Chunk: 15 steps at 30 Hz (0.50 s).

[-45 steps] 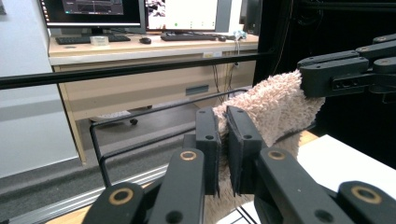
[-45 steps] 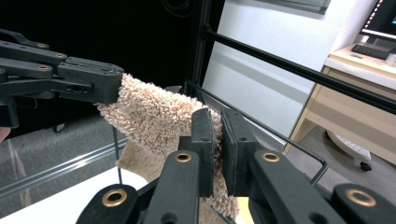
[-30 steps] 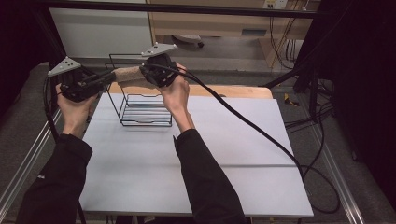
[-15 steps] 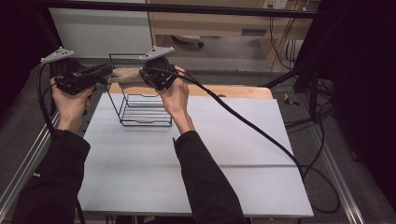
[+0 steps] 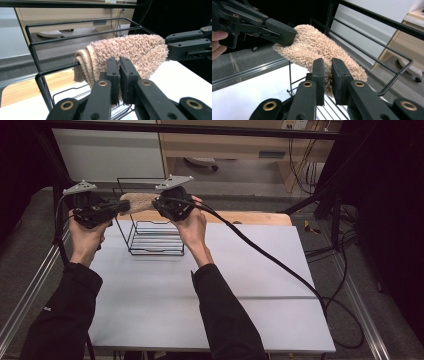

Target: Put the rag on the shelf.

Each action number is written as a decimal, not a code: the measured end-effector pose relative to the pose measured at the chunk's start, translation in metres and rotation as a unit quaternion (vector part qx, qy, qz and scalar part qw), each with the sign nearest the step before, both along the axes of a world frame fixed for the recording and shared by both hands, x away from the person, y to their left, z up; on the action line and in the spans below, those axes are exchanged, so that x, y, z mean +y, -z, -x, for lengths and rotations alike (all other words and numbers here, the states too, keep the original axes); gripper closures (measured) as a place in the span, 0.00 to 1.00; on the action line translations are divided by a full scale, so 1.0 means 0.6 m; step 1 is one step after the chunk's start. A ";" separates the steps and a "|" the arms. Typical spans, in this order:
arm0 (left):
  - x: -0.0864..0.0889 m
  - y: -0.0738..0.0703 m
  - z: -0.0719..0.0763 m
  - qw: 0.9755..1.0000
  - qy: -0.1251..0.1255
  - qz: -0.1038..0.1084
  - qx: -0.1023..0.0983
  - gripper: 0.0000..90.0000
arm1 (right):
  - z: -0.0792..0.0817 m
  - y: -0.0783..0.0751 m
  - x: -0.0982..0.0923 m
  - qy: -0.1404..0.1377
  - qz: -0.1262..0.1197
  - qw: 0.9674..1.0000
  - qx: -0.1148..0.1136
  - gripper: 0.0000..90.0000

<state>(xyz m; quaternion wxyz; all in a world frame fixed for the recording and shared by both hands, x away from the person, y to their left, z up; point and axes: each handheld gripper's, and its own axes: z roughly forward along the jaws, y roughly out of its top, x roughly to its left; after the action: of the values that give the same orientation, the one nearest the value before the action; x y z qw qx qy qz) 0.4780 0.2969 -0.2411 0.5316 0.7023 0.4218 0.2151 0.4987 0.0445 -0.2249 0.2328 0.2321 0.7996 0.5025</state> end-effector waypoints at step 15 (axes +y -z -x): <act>-0.006 0.026 -0.005 1.000 -0.007 -0.019 -0.001 0.96 | 0.003 0.000 -0.012 -0.001 -0.018 0.999 0.035 0.93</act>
<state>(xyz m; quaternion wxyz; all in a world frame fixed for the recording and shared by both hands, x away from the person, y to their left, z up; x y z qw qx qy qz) 0.4810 0.2933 -0.2565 0.5168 0.7095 0.4216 0.2275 0.4969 0.0372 -0.2252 0.2000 0.2525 0.7985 0.5085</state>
